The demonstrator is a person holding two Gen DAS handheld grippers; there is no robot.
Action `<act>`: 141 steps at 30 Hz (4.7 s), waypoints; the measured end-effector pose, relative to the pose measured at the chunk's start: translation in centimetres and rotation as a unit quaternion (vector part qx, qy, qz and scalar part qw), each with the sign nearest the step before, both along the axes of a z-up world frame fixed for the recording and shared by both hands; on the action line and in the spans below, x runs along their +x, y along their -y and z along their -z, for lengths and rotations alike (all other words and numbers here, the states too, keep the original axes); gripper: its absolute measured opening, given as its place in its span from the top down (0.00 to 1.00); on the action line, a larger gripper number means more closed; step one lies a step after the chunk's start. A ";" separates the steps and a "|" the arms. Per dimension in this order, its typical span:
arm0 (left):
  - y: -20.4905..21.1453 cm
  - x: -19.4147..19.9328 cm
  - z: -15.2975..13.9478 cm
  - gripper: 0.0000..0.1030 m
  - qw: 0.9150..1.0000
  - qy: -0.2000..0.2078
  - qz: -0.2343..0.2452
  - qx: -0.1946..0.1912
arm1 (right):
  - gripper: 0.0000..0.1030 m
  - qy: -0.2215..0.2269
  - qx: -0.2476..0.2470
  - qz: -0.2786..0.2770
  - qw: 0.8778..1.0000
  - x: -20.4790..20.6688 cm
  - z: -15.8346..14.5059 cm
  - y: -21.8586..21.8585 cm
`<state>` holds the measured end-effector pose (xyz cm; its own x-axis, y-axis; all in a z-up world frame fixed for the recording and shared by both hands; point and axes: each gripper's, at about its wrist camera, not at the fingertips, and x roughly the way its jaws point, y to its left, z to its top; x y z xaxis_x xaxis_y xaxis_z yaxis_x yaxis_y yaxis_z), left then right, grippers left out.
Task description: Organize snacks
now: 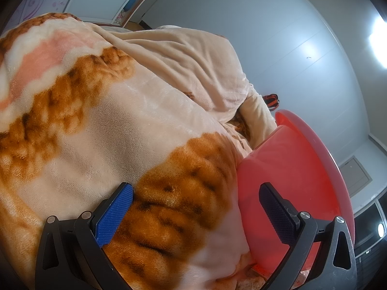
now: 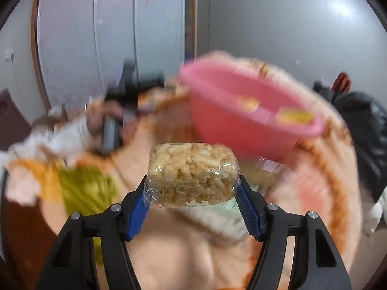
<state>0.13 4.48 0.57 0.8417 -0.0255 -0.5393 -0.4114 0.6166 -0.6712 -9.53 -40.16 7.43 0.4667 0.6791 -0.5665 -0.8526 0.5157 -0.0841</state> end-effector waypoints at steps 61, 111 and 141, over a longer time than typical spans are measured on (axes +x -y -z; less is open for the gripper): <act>18.7 3.8 0.0 0.00 0.880 -0.198 0.342 0.265 | 0.00 -0.160 0.338 0.483 0.792 16.8 6.3 14.7; 15.9 4.9 -12.4 0.46 0.906 0.025 0.218 0.363 | 0.00 -0.159 0.338 0.484 0.791 16.5 6.4 14.8; 3.6 -1.0 -3.7 0.00 0.992 0.071 0.005 0.107 | 0.00 -0.141 0.247 0.431 0.856 13.7 6.0 12.8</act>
